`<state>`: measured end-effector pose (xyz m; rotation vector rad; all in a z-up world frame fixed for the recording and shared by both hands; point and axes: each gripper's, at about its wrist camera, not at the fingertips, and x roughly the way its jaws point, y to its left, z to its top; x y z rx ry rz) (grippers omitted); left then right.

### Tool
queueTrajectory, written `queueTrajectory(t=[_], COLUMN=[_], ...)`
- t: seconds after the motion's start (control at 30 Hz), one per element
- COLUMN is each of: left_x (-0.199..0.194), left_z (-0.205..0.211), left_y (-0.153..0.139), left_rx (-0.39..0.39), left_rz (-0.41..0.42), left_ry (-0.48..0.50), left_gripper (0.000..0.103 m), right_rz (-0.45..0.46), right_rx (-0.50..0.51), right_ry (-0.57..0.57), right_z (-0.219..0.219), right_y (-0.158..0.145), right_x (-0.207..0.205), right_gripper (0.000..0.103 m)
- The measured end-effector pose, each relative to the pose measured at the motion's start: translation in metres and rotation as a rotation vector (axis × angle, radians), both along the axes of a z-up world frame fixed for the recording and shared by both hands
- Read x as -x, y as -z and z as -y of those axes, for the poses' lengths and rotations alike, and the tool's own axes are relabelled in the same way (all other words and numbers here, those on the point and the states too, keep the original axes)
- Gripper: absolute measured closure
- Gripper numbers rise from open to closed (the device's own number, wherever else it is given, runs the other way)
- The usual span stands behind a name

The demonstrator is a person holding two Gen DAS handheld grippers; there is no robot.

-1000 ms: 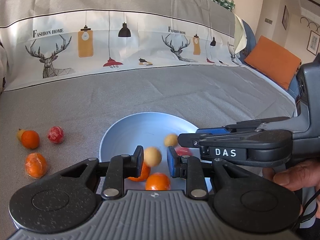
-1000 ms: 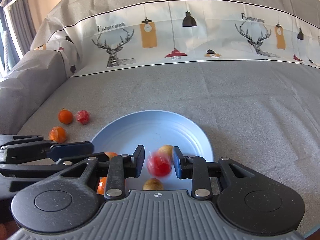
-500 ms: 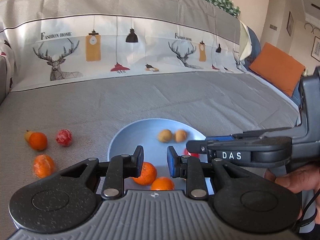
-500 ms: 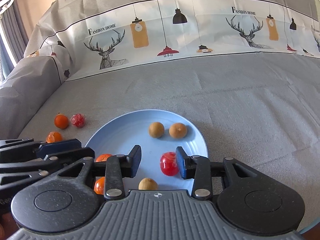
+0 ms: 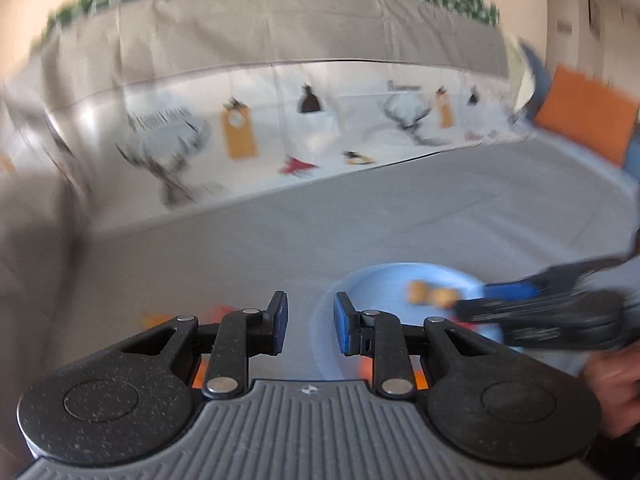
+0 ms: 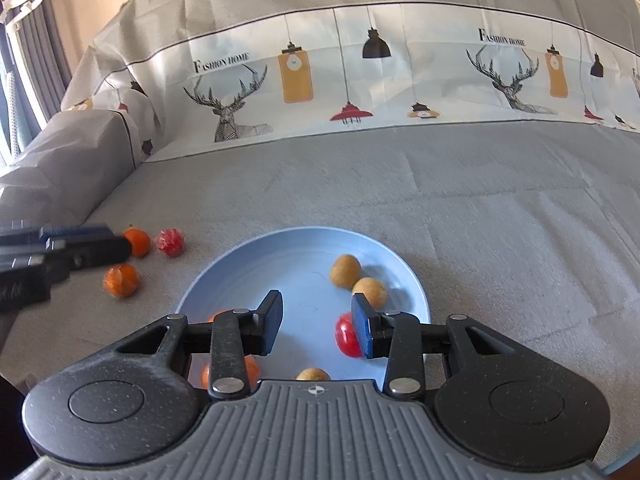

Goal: Organize fruits
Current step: 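Grasp a tan fruit with the left tool while the right tool grasps a plastic-wrapped orange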

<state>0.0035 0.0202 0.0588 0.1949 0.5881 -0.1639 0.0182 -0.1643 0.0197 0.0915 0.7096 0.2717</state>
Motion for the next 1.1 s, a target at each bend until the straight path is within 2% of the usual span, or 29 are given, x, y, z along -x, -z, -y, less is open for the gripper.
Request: queueTrajectory(t=[0.07,0.13,0.17,0.23,0.3,0.4,0.7,0.97,1.1], left_x=[-0.007,-0.012,-0.017,-0.014,-0.012,-0.015,-0.034,-0.050,-0.062], left_z=[-0.021,-0.050,-0.066,-0.098,-0.119,-0.136,-0.148,-0.157,-0.157], left_y=[0.001,0.014,0.016,0.012,0.011,0.013,0.028,0.042,0.049], left_rx=[-0.025,0.026,0.083,0.243,0.353,0.440,0.476,0.514,0.505], left_rz=[0.013,-0.014,-0.054,-0.018,-0.002,-0.015,-0.092,-0.133,-0.130], left_ry=[-0.040,-0.130,-0.196,-0.311,-0.378,-0.423,-0.454,-0.470,-0.479], left_gripper=[0.076,0.076,0.083,0.084,0.084,0.084,0.084,0.084,0.084], right_rz=[0.011,0.024,0.030,0.045,0.063,0.091,0.127,0.086,0.070], right_rx=[-0.008,-0.016,-0.020,-0.028,-0.042,-0.063,-0.077,-0.089,-0.068], right_ry=[-0.011,-0.027,-0.039,-0.070,-0.108,-0.183,-0.373,-0.420,-0.445], right_z=[-0.002,-0.006,-0.008,-0.014,-0.021,-0.036,-0.100,-0.139,-0.158], right_y=[-0.003,-0.004,-0.005,-0.007,-0.010,-0.013,-0.010,-0.001,0.003], right_x=[0.000,0.001,0.002,0.004,0.006,0.008,0.012,-0.015,-0.030], right_gripper=[0.063,0.063,0.063,0.064,0.068,0.073,0.073,0.072,0.070])
